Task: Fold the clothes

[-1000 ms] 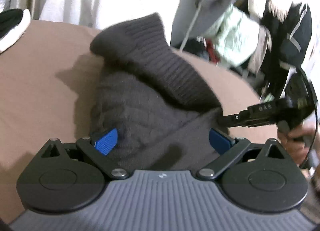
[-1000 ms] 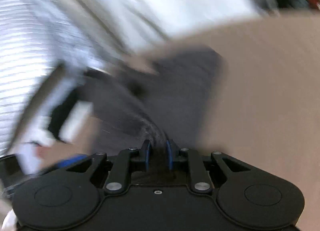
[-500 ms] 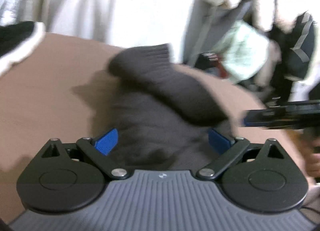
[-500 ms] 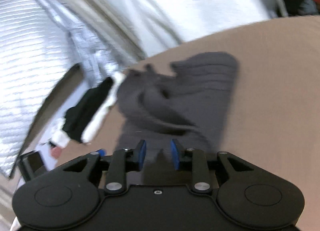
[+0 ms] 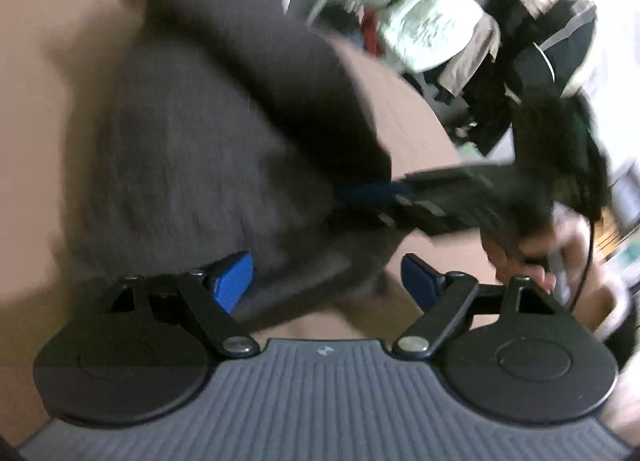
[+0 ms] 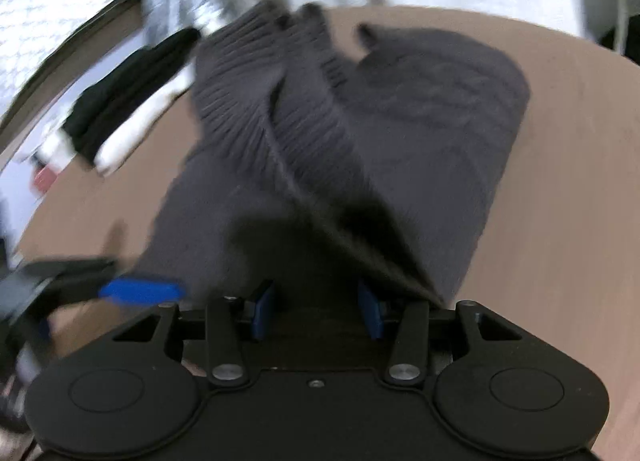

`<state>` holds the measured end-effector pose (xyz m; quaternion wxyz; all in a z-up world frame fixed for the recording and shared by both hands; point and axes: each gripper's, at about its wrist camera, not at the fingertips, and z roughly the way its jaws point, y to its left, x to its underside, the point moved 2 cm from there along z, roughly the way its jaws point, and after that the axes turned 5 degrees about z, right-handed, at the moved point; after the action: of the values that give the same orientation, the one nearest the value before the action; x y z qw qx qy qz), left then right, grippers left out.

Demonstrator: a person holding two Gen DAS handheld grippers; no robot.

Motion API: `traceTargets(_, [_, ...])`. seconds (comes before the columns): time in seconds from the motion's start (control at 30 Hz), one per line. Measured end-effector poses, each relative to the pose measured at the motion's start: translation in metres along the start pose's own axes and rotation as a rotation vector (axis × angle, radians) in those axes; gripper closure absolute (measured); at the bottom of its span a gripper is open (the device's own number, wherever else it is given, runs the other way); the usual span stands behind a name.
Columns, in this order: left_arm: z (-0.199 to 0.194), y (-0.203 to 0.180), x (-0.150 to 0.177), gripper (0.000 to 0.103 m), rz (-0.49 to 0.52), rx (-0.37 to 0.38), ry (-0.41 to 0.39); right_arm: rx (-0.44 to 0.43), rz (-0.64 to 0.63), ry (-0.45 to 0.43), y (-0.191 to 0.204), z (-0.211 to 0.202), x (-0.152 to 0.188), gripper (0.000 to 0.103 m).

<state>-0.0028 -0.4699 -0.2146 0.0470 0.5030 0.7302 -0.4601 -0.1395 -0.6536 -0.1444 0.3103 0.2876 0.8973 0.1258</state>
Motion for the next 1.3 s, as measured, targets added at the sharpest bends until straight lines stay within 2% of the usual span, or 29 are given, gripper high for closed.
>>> traceTargets(0.07, [0.004, 0.014, 0.005, 0.019, -0.113, 0.06, 0.049, -0.037, -0.043, 0.059, 0.004, -0.008, 0.019, 0.048])
traceTargets(0.1, [0.003, 0.015, 0.007, 0.019, -0.117, 0.053, 0.058, -0.056, -0.065, 0.089, 0.007, -0.012, 0.028, 0.048])
traceTargets(0.27, [-0.007, 0.005, 0.007, 0.019, -0.032, -0.05, 0.088, -0.032, -0.117, 0.133, 0.009, -0.013, 0.037, 0.046])
traceTargets(0.3, [-0.01, 0.002, 0.006, 0.019, -0.019, -0.061, 0.077, -0.035, -0.111, 0.114, 0.008, -0.018, 0.037, 0.046])
traceTargets(0.4, [-0.022, -0.003, 0.001, 0.019, 0.006, -0.092, 0.002, -0.048, -0.088, 0.043, 0.005, -0.034, 0.034, 0.047])
traceTargets(0.5, [-0.039, -0.002, -0.004, 0.019, 0.018, -0.089, -0.122, -0.094, -0.085, -0.107, 0.008, -0.055, 0.026, 0.047])
traceTargets(0.53, [-0.044, 0.0, -0.006, 0.019, 0.001, -0.064, -0.164, -0.107, -0.094, -0.142, 0.011, -0.059, 0.023, 0.047])
traceTargets(0.6, [-0.05, 0.017, -0.012, 0.019, -0.112, 0.022, -0.234, -0.131, -0.153, -0.182, 0.019, -0.063, 0.016, 0.045])
traceTargets(0.67, [-0.051, 0.033, -0.017, 0.019, -0.186, -0.005, -0.287, -0.109, -0.192, -0.232, 0.023, -0.061, 0.004, 0.041])
traceTargets(0.73, [-0.05, 0.045, -0.02, 0.019, -0.199, -0.078, -0.316, -0.084, -0.23, -0.281, 0.028, -0.058, -0.008, 0.033])
traceTargets(0.8, [-0.049, 0.053, -0.023, 0.019, -0.191, -0.131, -0.315, -0.07, -0.184, -0.314, 0.026, -0.05, -0.027, 0.03])
traceTargets(0.87, [-0.05, 0.06, -0.026, 0.019, -0.184, -0.15, -0.321, -0.051, -0.166, -0.312, 0.032, -0.032, -0.046, 0.027])
traceTargets(0.9, [-0.051, 0.062, -0.027, 0.019, -0.181, -0.155, -0.328, -0.006, -0.177, -0.31, 0.036, -0.022, -0.057, 0.017])
traceTargets(0.93, [-0.051, 0.066, -0.028, 0.019, -0.177, -0.16, -0.334, 0.044, -0.191, -0.308, 0.041, -0.012, -0.069, 0.013])
traceTargets(1.03, [-0.052, 0.076, -0.031, 0.019, -0.165, -0.19, -0.349, 0.117, -0.283, -0.248, 0.05, 0.022, -0.092, 0.014])
traceTargets(1.07, [-0.05, 0.079, -0.033, 0.019, -0.164, -0.198, -0.351, 0.091, -0.288, -0.24, 0.049, 0.03, -0.097, 0.017])
traceTargets(1.13, [-0.048, 0.084, -0.035, 0.019, -0.171, -0.211, -0.351, 0.002, -0.268, -0.247, 0.045, 0.036, -0.103, 0.062])
traceTargets(1.17, [-0.047, 0.087, -0.036, 0.019, -0.18, -0.218, -0.353, -0.06, -0.243, -0.263, 0.043, 0.034, -0.106, 0.075])
traceTargets(1.2, [-0.047, 0.089, -0.036, 0.019, -0.188, -0.223, -0.358, -0.086, -0.231, -0.315, 0.041, 0.028, -0.107, 0.083])
traceTargets(1.23, [-0.047, 0.091, -0.036, 0.019, -0.193, -0.225, -0.367, -0.105, -0.22, -0.373, 0.039, 0.021, -0.108, 0.084])
traceTargets(1.3, [-0.05, 0.095, -0.035, 0.019, -0.202, -0.222, -0.384, -0.042, -0.199, -0.471, 0.031, 0.008, -0.11, 0.088])
